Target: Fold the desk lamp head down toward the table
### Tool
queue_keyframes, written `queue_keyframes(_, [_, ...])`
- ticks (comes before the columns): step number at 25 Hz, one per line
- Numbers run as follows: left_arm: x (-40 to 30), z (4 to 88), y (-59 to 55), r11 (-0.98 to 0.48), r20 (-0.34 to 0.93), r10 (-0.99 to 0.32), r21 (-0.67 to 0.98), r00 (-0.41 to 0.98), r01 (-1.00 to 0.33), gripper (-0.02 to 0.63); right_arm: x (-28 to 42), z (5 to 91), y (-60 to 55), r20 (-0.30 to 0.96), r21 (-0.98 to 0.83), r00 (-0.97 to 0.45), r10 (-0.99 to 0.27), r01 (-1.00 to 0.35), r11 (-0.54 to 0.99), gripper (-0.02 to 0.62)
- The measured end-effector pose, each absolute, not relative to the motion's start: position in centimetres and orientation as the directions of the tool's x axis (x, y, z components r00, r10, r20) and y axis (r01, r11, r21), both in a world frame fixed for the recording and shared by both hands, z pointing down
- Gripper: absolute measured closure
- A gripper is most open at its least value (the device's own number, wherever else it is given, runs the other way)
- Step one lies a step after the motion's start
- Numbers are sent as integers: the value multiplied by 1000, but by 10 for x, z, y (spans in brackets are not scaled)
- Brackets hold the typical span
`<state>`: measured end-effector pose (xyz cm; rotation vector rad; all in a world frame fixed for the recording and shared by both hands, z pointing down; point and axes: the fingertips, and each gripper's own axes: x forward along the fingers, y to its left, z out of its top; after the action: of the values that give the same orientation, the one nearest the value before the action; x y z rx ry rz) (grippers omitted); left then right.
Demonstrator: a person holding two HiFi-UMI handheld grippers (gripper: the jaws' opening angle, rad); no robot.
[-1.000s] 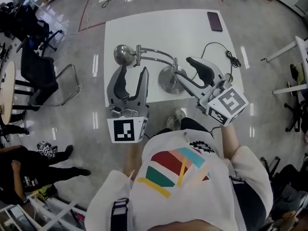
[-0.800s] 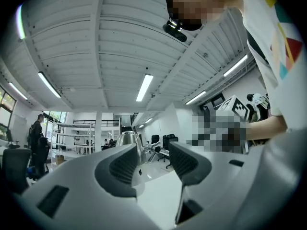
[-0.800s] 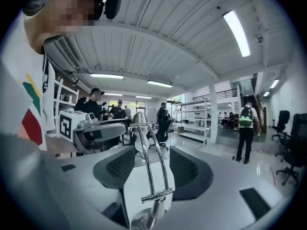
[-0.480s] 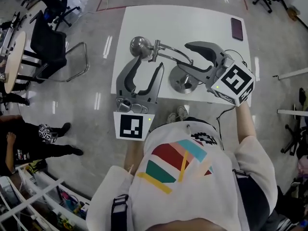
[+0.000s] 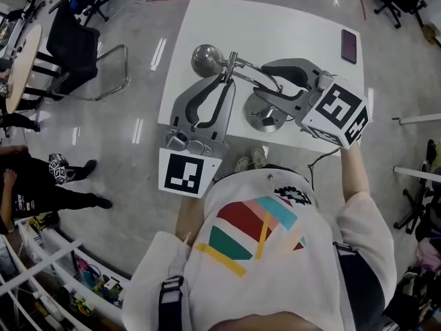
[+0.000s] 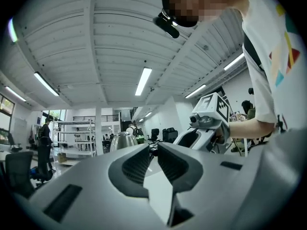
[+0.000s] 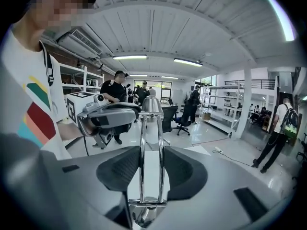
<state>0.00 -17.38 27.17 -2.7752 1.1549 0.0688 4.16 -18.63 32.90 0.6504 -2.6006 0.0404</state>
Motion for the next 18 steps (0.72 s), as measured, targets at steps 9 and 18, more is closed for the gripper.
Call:
queue_keyframes(9, [1,280,-170,-707,39,-678,-308,734,-636,512,42,322,-184,459,59,-787,-412,-436,898,425])
queue_keyframes(18, [-27,331,-196,-653,113,-757,-139,644,-744,520,23,353,-198,650,91,-675,-348,-385,918,437])
